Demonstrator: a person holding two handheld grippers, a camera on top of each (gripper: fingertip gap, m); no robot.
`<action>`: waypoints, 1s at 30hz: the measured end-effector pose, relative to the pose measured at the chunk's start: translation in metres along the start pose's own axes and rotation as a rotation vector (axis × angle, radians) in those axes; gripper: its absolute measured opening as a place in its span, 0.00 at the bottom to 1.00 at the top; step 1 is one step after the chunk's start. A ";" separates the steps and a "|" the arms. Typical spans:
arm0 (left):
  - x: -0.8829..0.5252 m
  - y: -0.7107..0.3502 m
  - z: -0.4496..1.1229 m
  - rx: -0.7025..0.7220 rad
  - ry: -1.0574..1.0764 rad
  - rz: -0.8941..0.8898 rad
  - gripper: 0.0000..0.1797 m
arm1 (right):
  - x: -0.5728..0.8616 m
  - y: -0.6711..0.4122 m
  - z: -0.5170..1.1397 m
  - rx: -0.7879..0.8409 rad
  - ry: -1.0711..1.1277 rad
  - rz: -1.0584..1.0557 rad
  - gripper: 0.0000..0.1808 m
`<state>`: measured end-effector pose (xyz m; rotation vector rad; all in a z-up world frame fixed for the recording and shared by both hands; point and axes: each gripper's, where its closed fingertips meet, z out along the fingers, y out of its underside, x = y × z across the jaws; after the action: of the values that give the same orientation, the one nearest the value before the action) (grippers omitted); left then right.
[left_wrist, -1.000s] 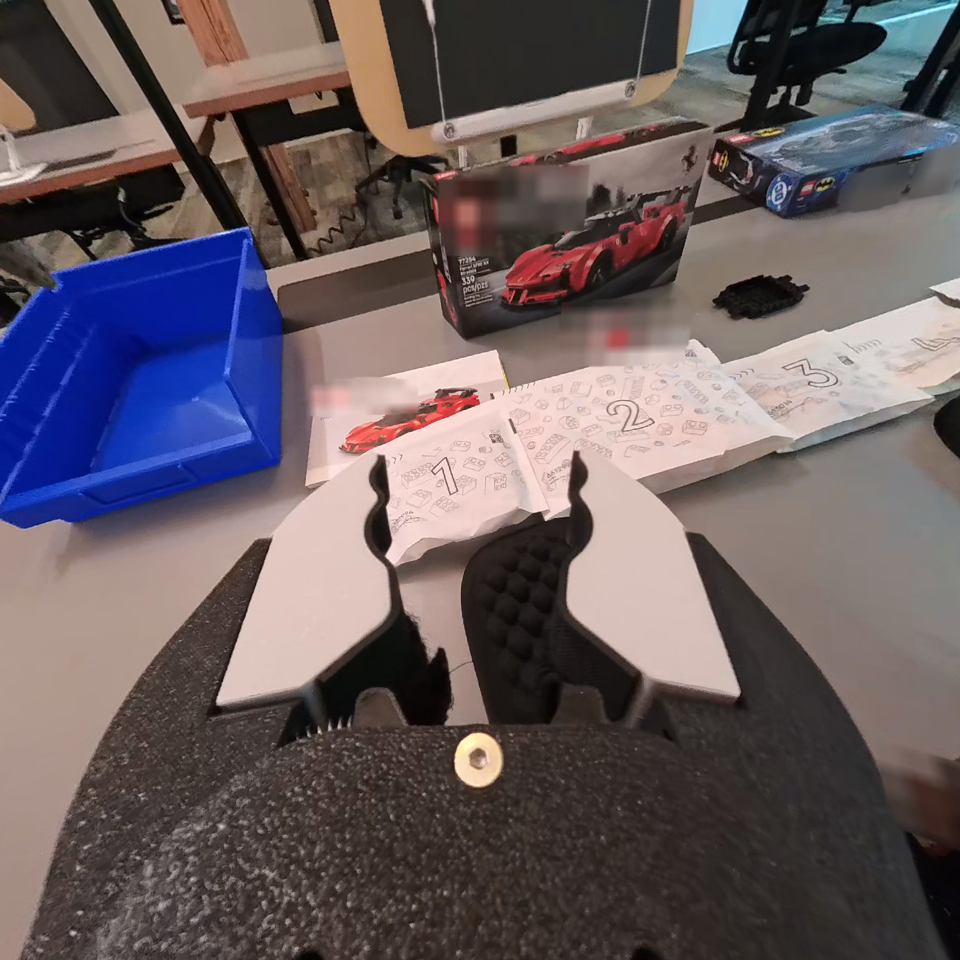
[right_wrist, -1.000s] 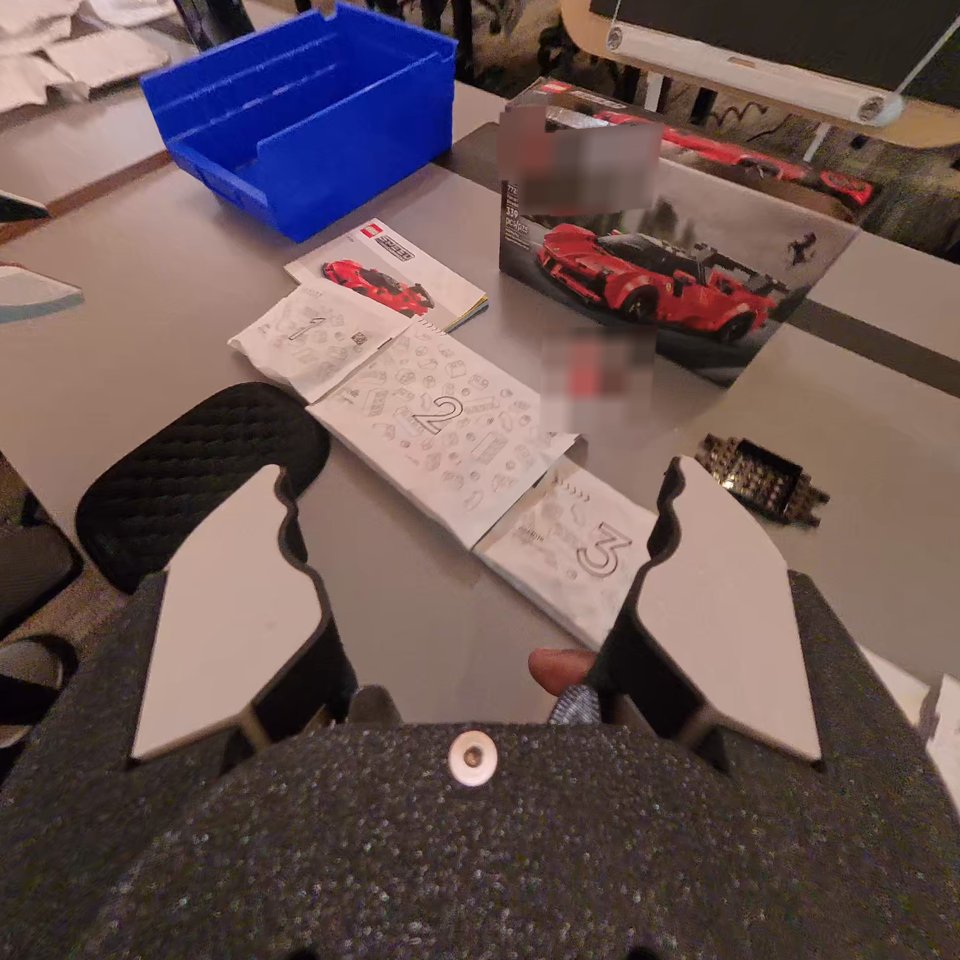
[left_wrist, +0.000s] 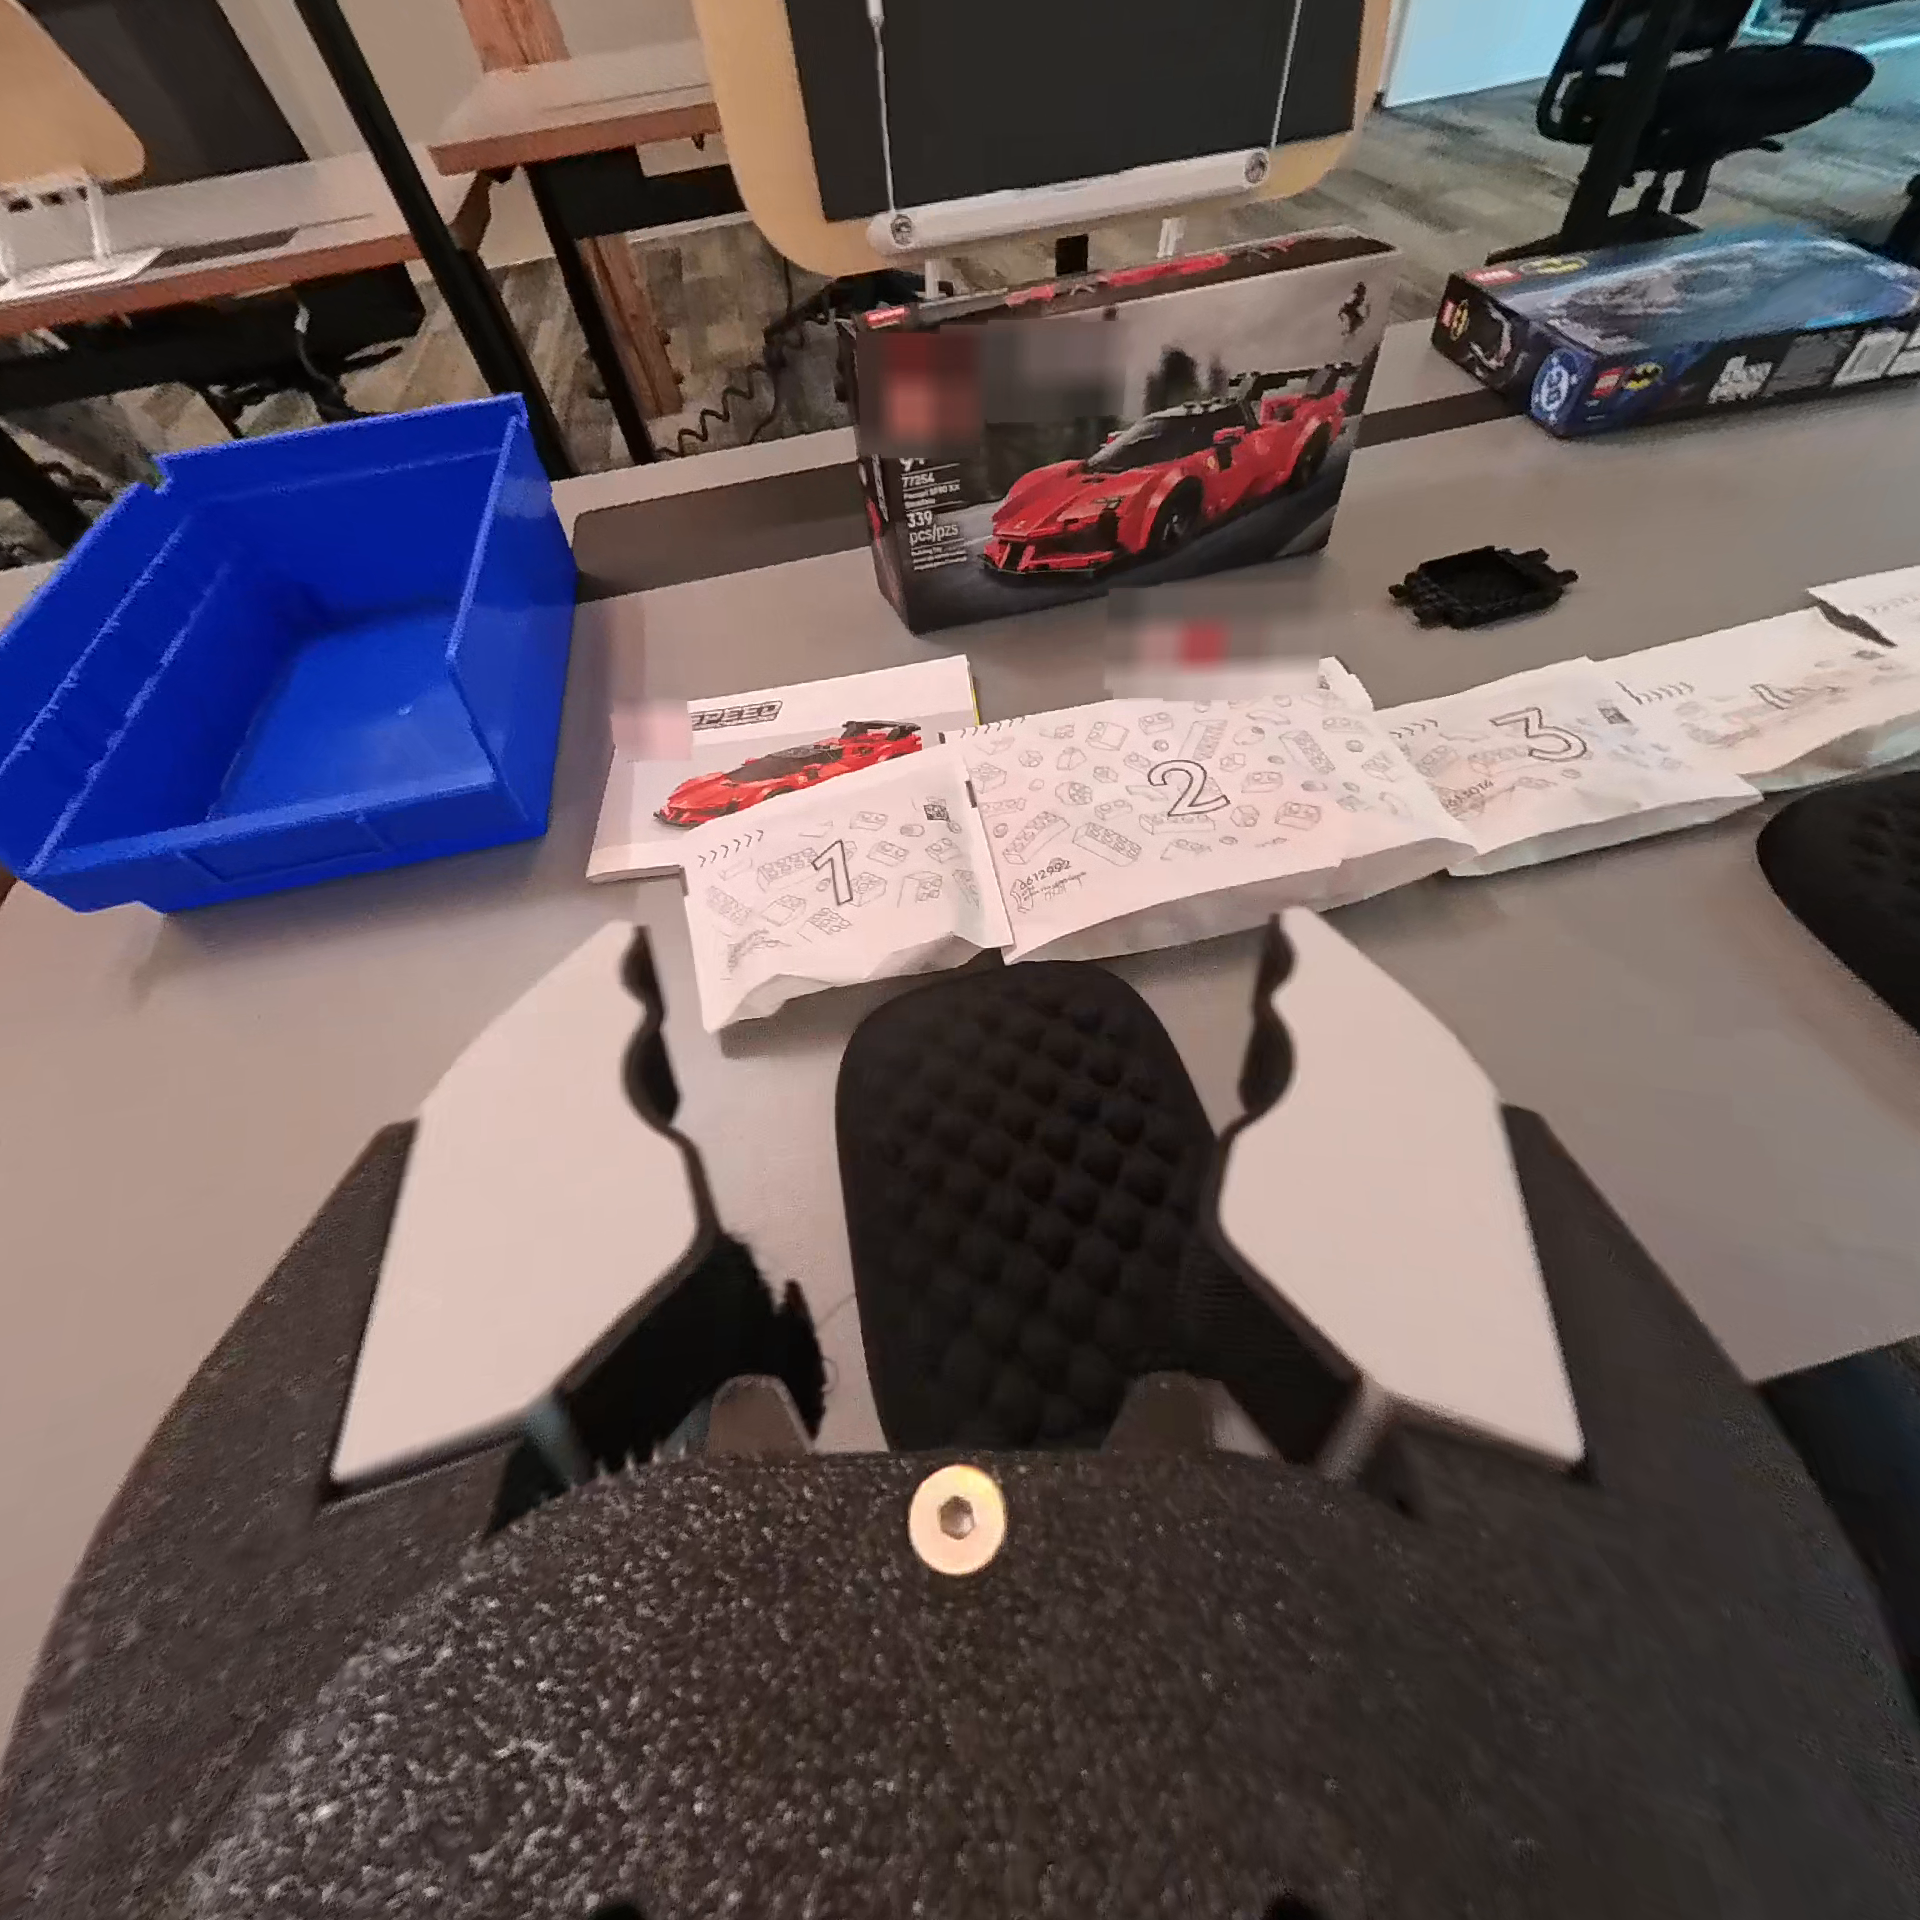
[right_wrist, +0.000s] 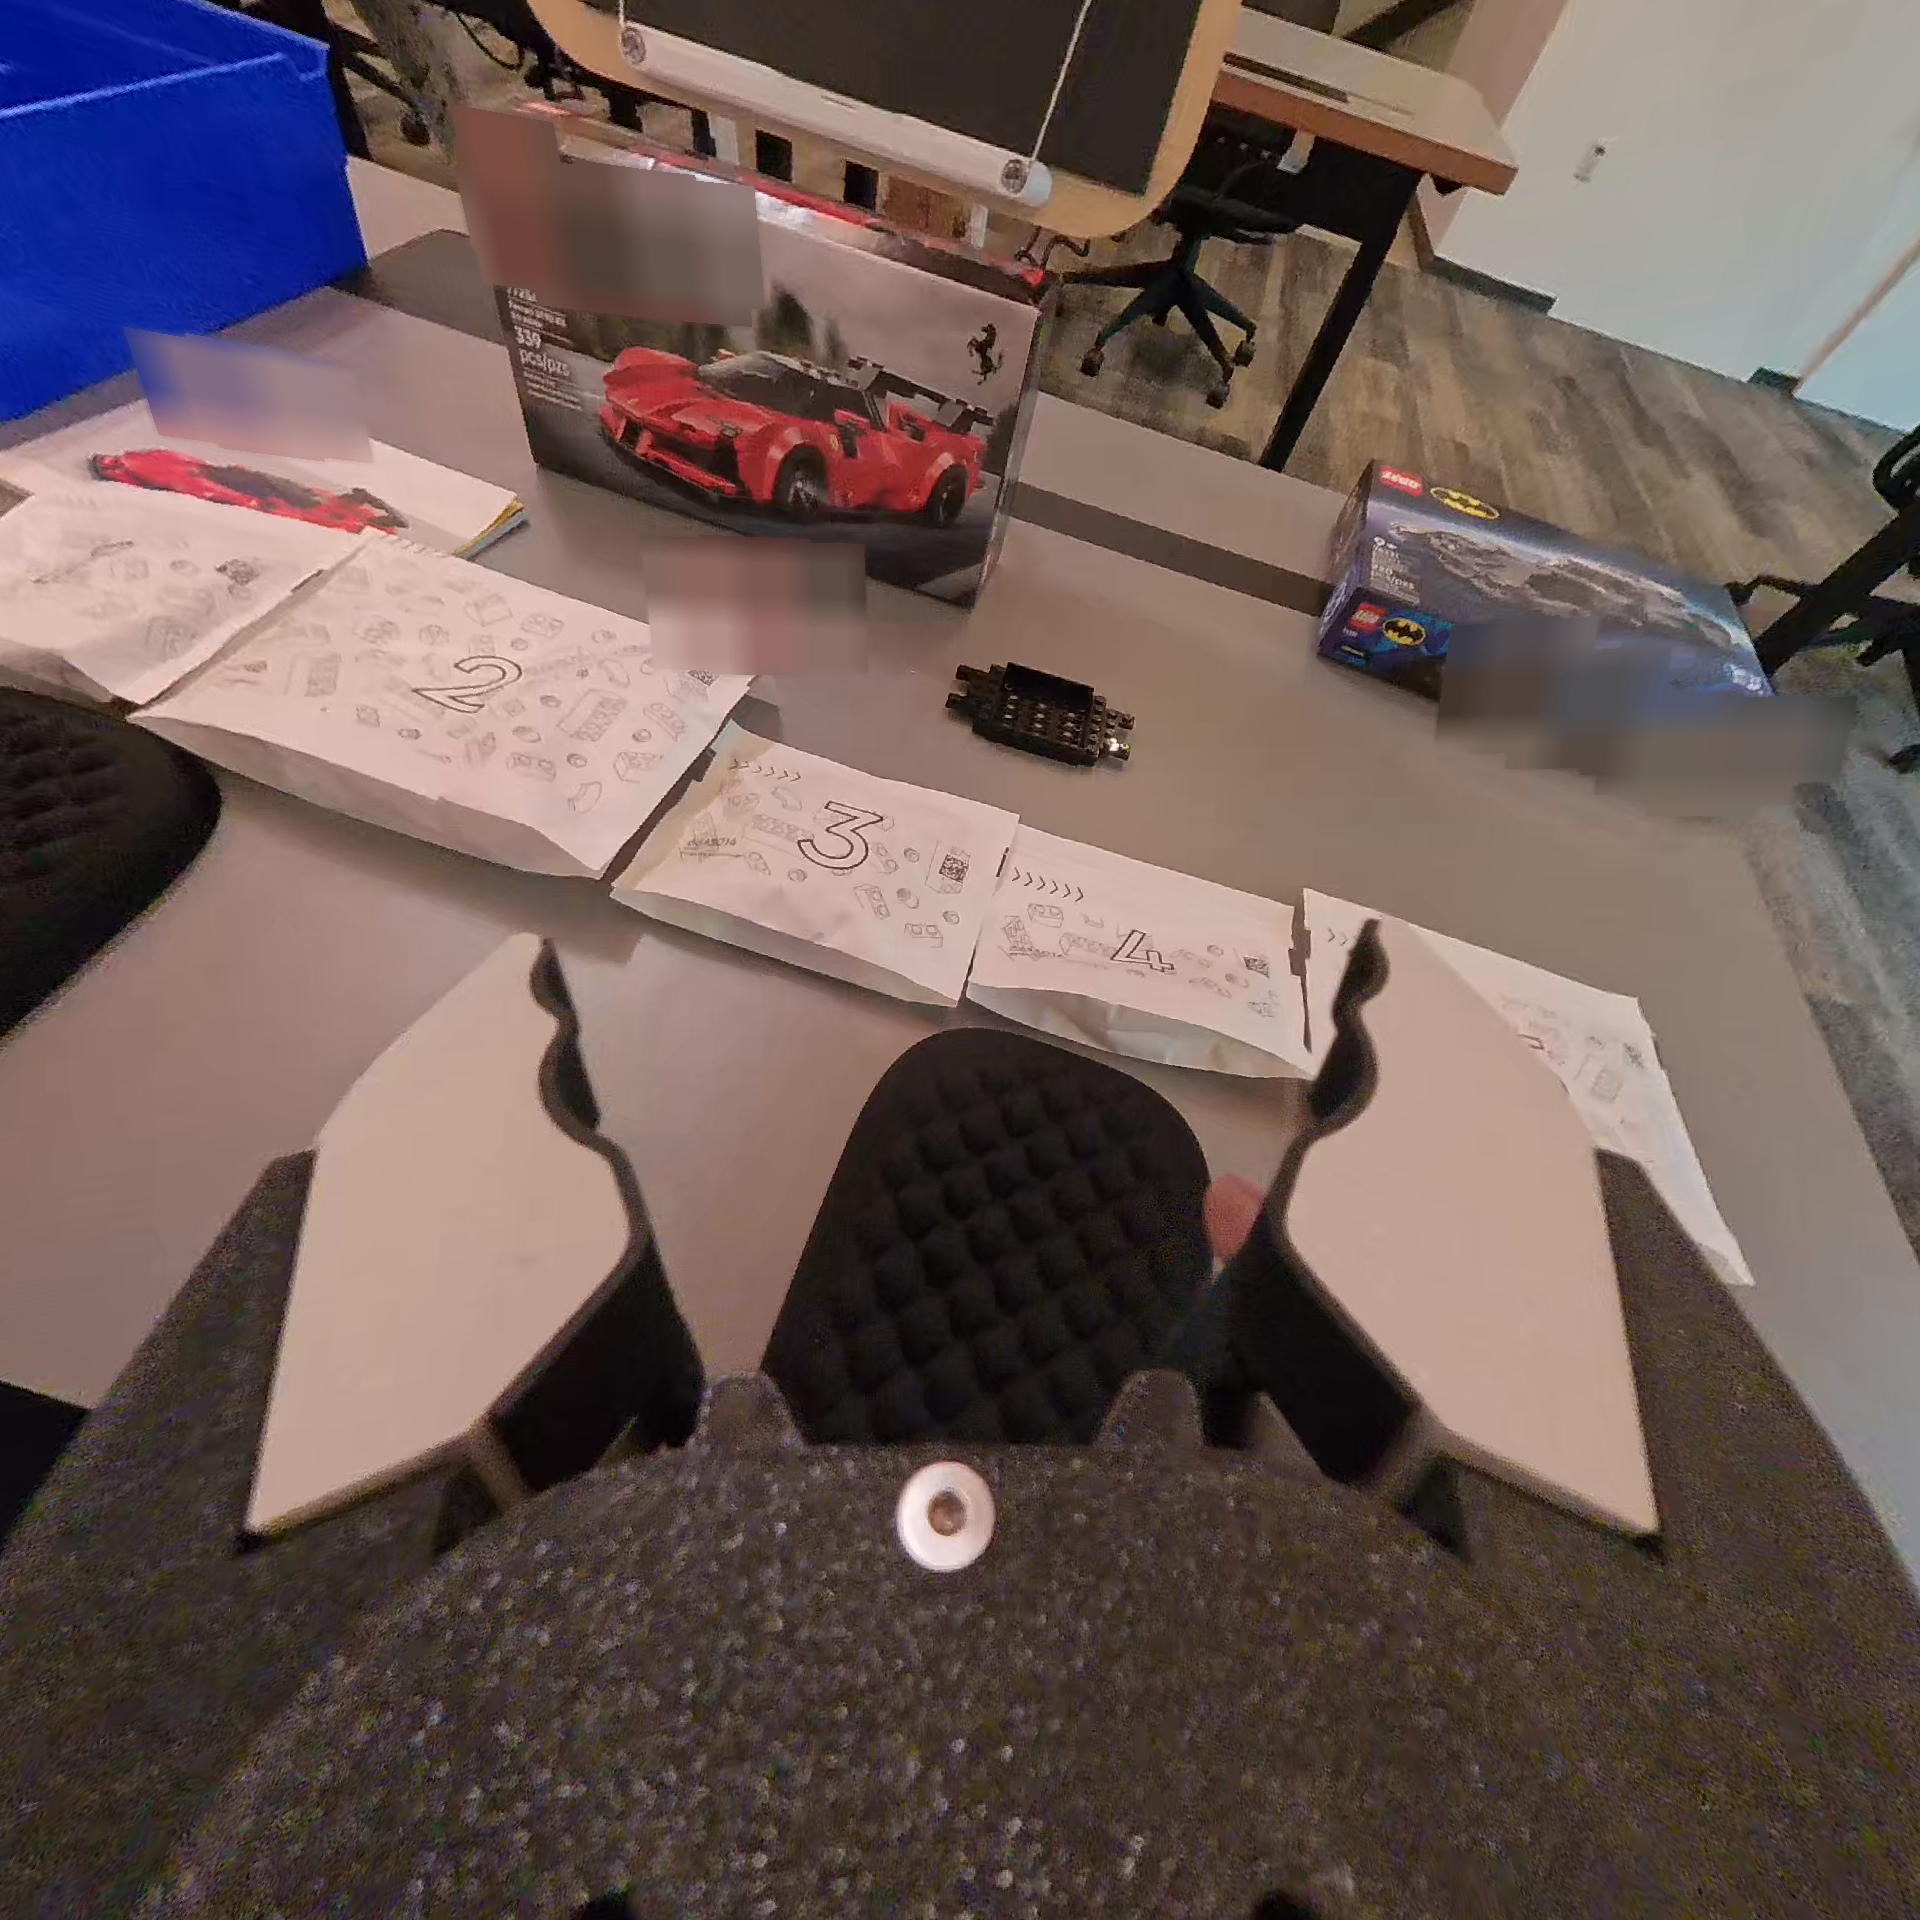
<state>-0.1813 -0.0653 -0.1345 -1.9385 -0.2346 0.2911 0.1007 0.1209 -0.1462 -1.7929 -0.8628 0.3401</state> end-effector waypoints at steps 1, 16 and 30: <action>-0.001 0.000 0.000 0.003 -0.007 -0.011 0.66 | 0.000 0.002 0.001 -0.007 0.004 0.011 0.77; 0.014 0.028 -0.031 0.010 -0.014 -0.067 0.82 | 0.017 0.066 -0.044 -0.094 0.108 0.144 0.81; 0.039 0.040 -0.087 0.041 -0.012 -0.076 0.82 | 0.012 0.079 -0.108 0.031 0.106 0.353 0.81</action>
<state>-0.1166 -0.1449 -0.1442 -1.8831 -0.3075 0.2553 0.2045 0.0403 -0.1729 -1.9147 -0.4620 0.4761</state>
